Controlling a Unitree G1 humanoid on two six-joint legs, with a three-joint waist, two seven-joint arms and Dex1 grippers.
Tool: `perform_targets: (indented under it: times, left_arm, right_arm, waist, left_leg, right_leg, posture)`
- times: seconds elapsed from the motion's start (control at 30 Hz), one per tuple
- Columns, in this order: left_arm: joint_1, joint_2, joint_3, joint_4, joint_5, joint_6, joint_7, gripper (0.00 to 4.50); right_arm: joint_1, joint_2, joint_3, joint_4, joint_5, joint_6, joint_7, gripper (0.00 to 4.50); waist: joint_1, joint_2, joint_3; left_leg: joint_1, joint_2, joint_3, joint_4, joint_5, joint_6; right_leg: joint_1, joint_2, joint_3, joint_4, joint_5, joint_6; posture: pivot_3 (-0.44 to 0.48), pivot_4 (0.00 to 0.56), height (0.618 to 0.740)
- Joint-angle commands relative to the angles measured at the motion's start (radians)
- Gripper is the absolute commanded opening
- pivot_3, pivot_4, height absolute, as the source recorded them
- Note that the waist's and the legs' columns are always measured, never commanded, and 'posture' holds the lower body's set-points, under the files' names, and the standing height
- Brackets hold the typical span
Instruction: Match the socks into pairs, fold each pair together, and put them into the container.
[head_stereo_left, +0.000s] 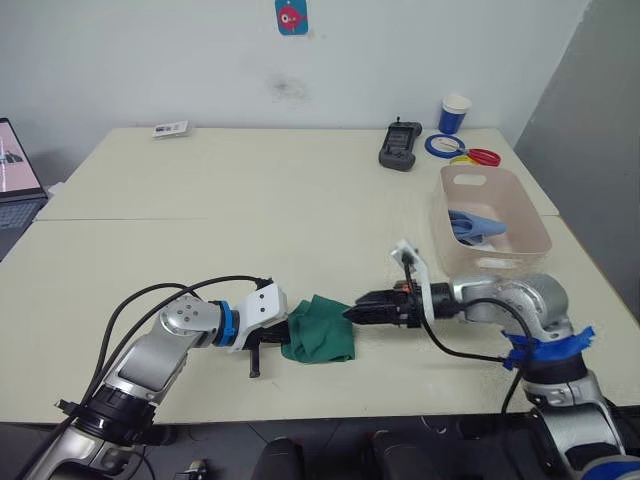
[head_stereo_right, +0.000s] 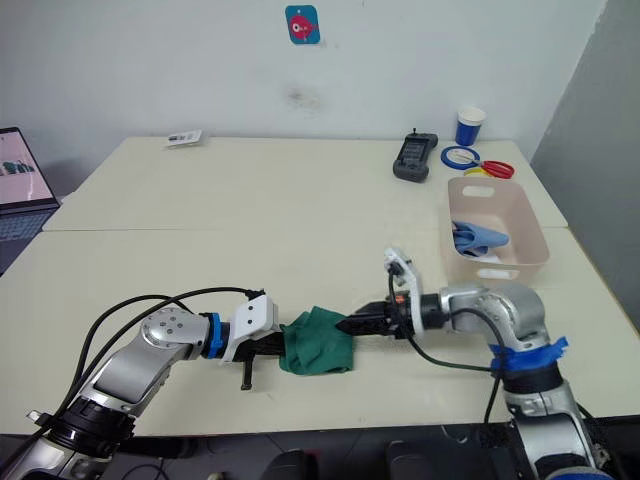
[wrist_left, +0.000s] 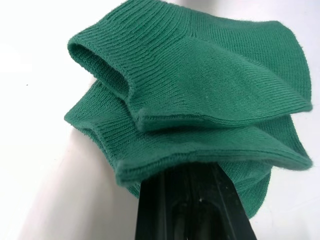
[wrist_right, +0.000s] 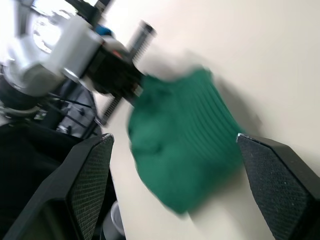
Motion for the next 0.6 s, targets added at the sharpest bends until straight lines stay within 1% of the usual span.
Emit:
perform_targets:
  times: [0.03,0.17,0.23,0.33,0.47,0.6]
  left_arm:
    - [0.023,0.011,-0.029,0.034,0.047,0.018,0.007,0.0]
    - [0.027,0.011,-0.03,0.024,0.044,0.024,0.006,0.0]
    - [0.03,0.013,-0.03,0.018,0.043,0.026,0.006,0.0]
    - [0.036,0.018,-0.028,0.011,0.042,0.025,0.006,0.0]
    - [0.044,0.02,-0.025,0.001,0.042,0.027,0.009,0.0]
    - [0.054,0.021,-0.023,-0.01,0.041,0.029,0.01,0.0]
  right_arm:
    - [0.033,0.013,-0.029,-0.06,0.026,0.068,-0.056,4.22]
    - [0.031,0.175,-0.131,0.007,0.003,0.196,-0.182,4.22]
    - [0.032,0.218,-0.157,0.028,0.002,0.216,-0.215,4.22]
    - [0.03,0.279,-0.192,0.083,0.058,0.219,-0.265,4.22]
    - [0.022,0.336,-0.198,0.128,0.105,0.219,-0.308,4.22]
    - [-0.007,0.415,-0.259,0.193,0.115,0.219,-0.36,4.22]
  waist:
    - [0.0,0.0,0.0]
    - [-0.002,0.001,-0.002]
    - [-0.001,0.002,-0.002]
    - [-0.001,0.001,-0.003]
    - [-0.003,0.001,-0.003]
    - [-0.006,0.001,-0.003]
  left_leg:
    - [0.0,0.0,0.0,0.0,0.0,0.0]
    - [0.001,0.0,0.0,0.0,0.0,0.0]
    - [0.0,0.0,0.0,0.0,0.0,0.0]
    - [0.0,0.0,0.0,0.0,0.0,0.0]
    - [0.0,0.0,0.0,0.0,0.0,0.0]
    - [0.001,0.001,0.0,-0.001,0.0,0.0]
  right_leg:
    - [0.0,0.0,0.0,0.0,0.0,0.0]
    - [0.0,0.0,0.0,0.0,0.0,0.0]
    - [0.0,0.001,0.0,0.0,0.0,0.0]
    - [0.0,0.0,0.0,0.0,0.0,0.0]
    - [0.0,0.001,0.0,0.0,0.0,0.0]
    - [0.0,0.001,0.0,0.0,0.0,0.0]
  posture:
    - [0.0,0.15,0.74]
    - [0.0,0.15,0.74]
    - [0.0,0.15,0.74]
    - [0.0,0.15,0.74]
    - [0.0,0.15,0.74]
    - [0.0,0.15,0.74]
